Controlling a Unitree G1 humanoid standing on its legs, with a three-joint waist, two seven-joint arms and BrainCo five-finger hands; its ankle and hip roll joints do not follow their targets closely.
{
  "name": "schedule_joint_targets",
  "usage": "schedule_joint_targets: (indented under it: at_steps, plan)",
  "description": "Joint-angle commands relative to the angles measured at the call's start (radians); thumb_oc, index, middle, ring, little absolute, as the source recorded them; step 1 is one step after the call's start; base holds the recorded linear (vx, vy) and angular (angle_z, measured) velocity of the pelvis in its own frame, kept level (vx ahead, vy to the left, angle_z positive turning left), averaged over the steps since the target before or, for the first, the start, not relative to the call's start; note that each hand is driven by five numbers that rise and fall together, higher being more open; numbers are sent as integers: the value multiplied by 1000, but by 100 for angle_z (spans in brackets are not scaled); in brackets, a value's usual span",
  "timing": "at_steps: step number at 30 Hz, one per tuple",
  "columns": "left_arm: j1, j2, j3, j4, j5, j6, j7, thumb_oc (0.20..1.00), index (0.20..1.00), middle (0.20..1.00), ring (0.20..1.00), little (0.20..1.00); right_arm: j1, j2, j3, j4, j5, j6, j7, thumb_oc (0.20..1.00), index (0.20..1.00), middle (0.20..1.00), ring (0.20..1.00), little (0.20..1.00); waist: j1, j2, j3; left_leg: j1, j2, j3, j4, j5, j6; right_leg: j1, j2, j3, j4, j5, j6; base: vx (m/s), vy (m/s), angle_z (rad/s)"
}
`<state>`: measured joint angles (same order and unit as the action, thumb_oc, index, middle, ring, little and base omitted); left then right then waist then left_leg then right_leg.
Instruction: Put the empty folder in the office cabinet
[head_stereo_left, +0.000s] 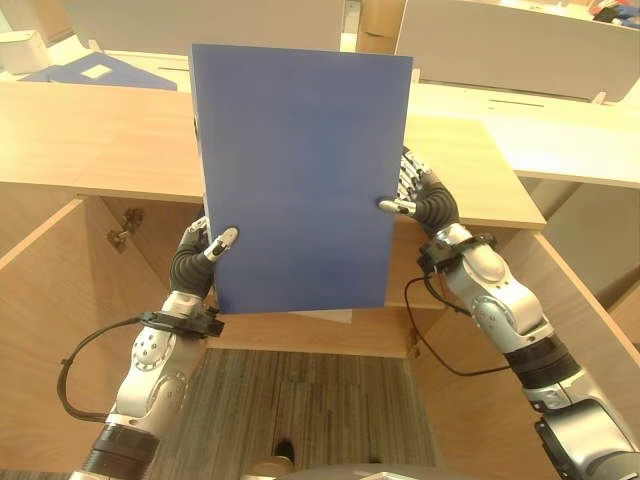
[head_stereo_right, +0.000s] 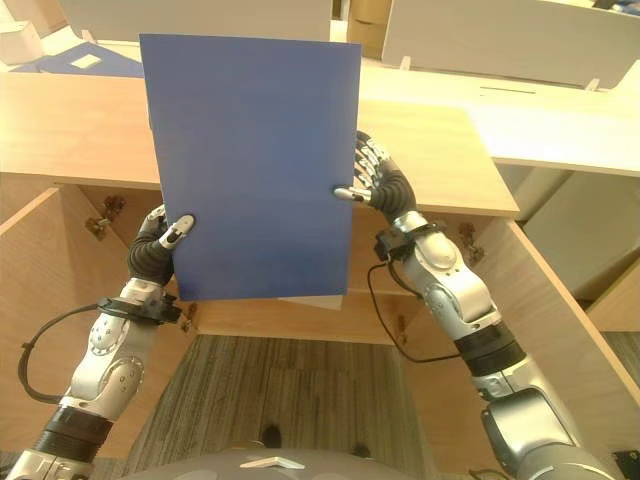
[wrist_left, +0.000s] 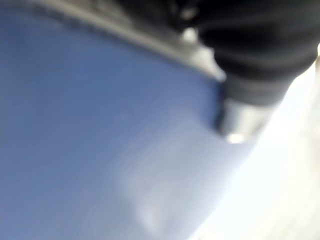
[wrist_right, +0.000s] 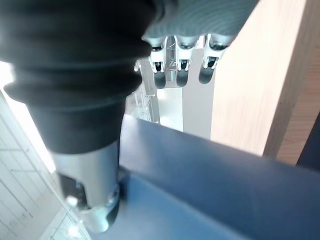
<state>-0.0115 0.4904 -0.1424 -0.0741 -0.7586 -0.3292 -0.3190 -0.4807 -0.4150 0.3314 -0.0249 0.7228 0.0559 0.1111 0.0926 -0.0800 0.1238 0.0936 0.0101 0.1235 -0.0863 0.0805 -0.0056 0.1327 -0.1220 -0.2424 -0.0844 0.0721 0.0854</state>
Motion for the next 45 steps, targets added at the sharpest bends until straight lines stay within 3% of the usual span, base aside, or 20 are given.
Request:
schedule_joint_targets:
  at_steps: [1,11,12,13,14,19,20,21,30,36,39,45]
  plan:
    - [-94,8,-31,-36,52,-70,5,200,200,200,200,200,-15,-20,-15,16,41,2,-15,1000,1000,1000,1000,1000,10,43,-39,54,1,4,-1,-149,17,24,-7,-5,-3,-61,29,0,0,0]
    - [-103,24,-50,-9,116,-57,19,200,200,200,200,200,-12,5,38,19,45,33,-4,1000,1000,1000,1000,1000,5,47,-39,54,4,16,-1,-147,15,19,-8,0,-3,-59,29,-2,1,0]
    - [-112,15,-79,11,112,-46,15,200,200,200,200,200,-10,22,59,41,33,28,-5,435,435,435,435,435,4,49,-39,55,4,18,-1,-147,16,20,-8,-1,-3,-60,29,0,0,0]
    - [-112,15,-79,11,112,-46,15,200,200,200,200,200,-10,22,59,41,33,28,-5,435,435,435,435,435,4,49,-39,55,4,18,-1,-147,16,20,-8,-1,-3,-60,29,0,0,0]
    - [-111,5,-100,25,114,-48,19,200,200,200,200,200,-8,34,72,59,4,2,10,200,200,200,200,200,3,50,-39,55,4,20,-1,-147,16,20,-9,-1,-3,-60,29,0,0,0]
    - [-102,-4,-117,38,113,-82,63,200,200,200,200,200,-9,28,77,60,-51,-31,-10,200,200,200,200,200,2,50,-34,54,4,19,-1,-147,17,20,-9,-3,-3,-61,29,0,0,0]
    - [-100,-10,-111,40,103,-108,78,457,457,457,457,457,-7,27,74,61,-83,-46,-27,200,200,200,200,200,3,49,-32,53,3,17,-1,-148,18,20,-9,-3,-3,-62,28,0,0,0]
    - [-93,-17,-104,39,93,-124,87,1000,1000,1000,1000,1000,1,26,71,63,-122,-71,-26,200,200,200,200,200,4,48,-31,52,3,15,-1,-148,18,21,-9,-3,-3,-63,27,0,0,0]
    - [-14,-52,-85,20,100,-171,144,1000,1000,1000,1000,1000,147,-14,43,-27,-290,-180,-6,200,200,200,200,200,-1,42,-14,47,1,16,-1,-152,22,14,-14,-6,-3,-58,34,-9,-5,0]
    - [43,-56,-101,16,77,-215,102,1000,1000,1000,1000,1000,233,-51,52,-59,-389,-252,10,200,200,200,200,200,-2,37,5,42,-3,19,-1,-153,28,7,-19,-10,-3,-50,42,-40,-17,0]
    - [79,-52,-111,23,32,-230,60,1000,1000,1000,1000,1000,281,-76,57,-56,-448,-324,28,200,200,200,200,200,-3,37,19,37,-6,19,-1,-154,33,-1,-24,-11,-3,-44,49,-55,4,-1]
    - [159,-52,-82,97,-31,-216,83,1000,1000,1000,1000,1000,368,-109,67,-23,-494,-334,92,200,200,200,200,200,-5,36,45,32,-11,24,-1,-154,41,-12,-32,-13,-3,-34,62,-36,20,1]
